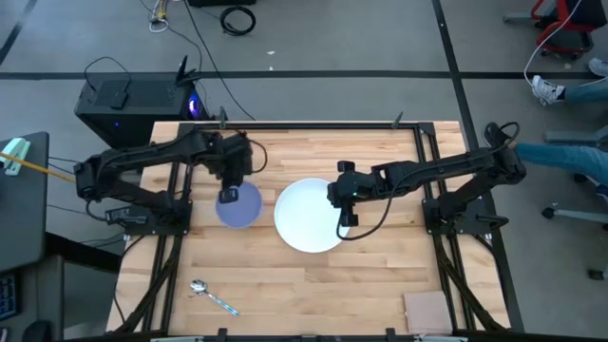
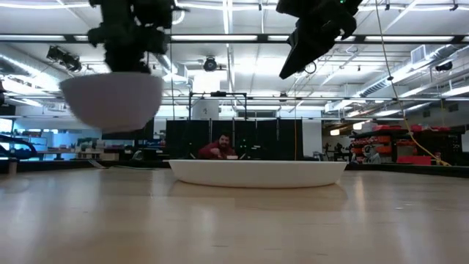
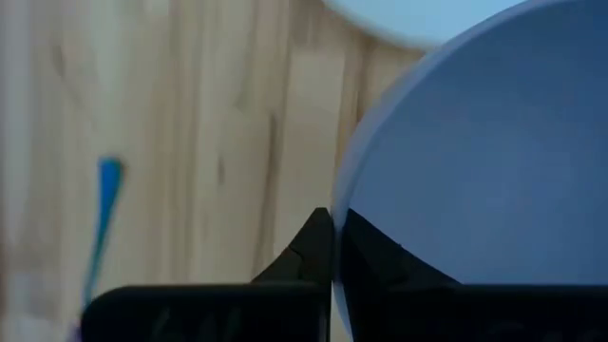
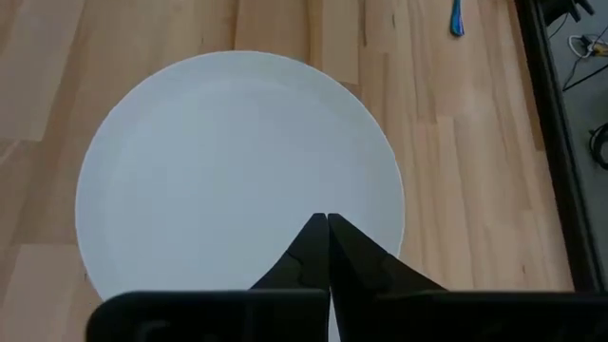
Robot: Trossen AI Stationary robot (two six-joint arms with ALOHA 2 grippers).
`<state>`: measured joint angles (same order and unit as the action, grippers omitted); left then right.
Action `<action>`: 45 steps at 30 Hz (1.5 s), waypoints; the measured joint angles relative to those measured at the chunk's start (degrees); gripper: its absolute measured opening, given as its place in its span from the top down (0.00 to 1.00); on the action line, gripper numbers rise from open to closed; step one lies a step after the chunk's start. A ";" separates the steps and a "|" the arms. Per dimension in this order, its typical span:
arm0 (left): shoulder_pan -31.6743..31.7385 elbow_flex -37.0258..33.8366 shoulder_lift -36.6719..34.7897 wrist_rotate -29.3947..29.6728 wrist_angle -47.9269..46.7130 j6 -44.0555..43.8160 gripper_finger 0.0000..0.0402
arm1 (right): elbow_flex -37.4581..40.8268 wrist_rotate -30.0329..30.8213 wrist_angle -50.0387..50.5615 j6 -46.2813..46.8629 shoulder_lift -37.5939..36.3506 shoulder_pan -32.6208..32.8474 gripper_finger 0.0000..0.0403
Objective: Set table place
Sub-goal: Put the bowl on the plate
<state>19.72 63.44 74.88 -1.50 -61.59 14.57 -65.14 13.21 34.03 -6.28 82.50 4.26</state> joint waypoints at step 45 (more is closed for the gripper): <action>-7.11 54.79 56.01 -7.53 -1.73 27.04 0.94 | 0.00 -0.43 12.27 15.43 -15.78 0.80 0.99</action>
<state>12.61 118.24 130.89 -9.02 -63.32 41.60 -65.14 12.78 46.30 9.16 66.72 5.06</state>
